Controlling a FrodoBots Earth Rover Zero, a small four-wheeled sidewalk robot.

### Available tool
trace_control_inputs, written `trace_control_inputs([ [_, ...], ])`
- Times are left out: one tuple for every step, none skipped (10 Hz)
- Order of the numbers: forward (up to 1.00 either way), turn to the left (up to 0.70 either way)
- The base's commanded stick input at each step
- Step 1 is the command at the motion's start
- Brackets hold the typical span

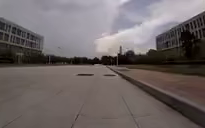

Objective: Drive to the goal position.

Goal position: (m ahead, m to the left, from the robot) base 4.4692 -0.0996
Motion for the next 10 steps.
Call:
trace_control_inputs([
  [1.0, 0.0],
  [1.0, 0.0],
  [1.0, 0.0],
  [1.0, 0.0],
  [1.0, 0.0],
  [1.0, 0.0],
  [1.0, 0.0],
  [1.0, 0.0],
  [1.0, 0.0],
  [1.0, 0.0],
])
